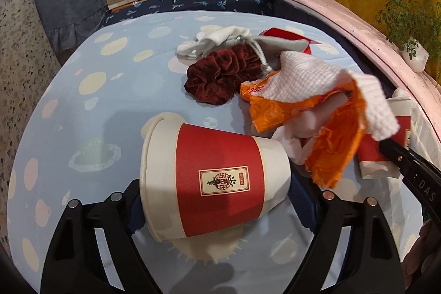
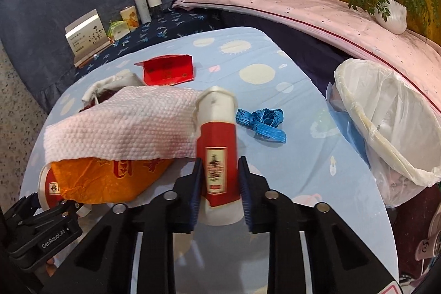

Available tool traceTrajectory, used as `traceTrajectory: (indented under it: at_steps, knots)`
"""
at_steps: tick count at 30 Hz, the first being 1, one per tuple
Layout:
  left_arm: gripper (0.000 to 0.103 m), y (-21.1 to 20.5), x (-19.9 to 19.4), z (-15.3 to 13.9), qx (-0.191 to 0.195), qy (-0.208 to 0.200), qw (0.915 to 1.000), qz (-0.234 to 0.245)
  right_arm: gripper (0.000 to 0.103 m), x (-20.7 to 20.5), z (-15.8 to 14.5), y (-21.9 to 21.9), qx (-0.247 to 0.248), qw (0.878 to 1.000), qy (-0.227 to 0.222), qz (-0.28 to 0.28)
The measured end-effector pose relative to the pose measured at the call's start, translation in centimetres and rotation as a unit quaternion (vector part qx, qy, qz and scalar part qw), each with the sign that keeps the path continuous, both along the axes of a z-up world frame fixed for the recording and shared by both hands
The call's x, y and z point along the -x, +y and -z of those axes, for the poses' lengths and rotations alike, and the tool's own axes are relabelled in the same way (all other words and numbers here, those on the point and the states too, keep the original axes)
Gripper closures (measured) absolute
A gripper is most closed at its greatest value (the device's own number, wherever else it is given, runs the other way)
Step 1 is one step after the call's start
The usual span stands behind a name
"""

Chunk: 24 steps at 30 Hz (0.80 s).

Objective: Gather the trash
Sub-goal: 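Carry both cups over the white trash bin and open both tools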

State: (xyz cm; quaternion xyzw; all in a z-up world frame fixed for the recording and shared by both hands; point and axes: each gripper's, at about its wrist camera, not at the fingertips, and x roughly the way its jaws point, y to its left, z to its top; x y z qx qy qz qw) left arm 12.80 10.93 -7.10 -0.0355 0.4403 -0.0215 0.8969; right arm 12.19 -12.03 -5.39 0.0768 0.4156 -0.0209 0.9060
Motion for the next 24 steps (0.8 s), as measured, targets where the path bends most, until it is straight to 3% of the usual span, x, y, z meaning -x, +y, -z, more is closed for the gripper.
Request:
traceTrajectory:
  at_steps: [13,24]
  knots:
    - [0.022,-3.1,4.5,-5.8,0.009,-0.055,0.9982,0.022,0.082,4.4,-4.0,-2.9,-0.02,0.998,-0.051,0.013]
    - [0.022,-9.5,7.4,-9.5,0.016,-0.088,0.9931,0.076,0.082,7.7,-6.9,-7.8,-0.027,0.995,-0.089,0.045]
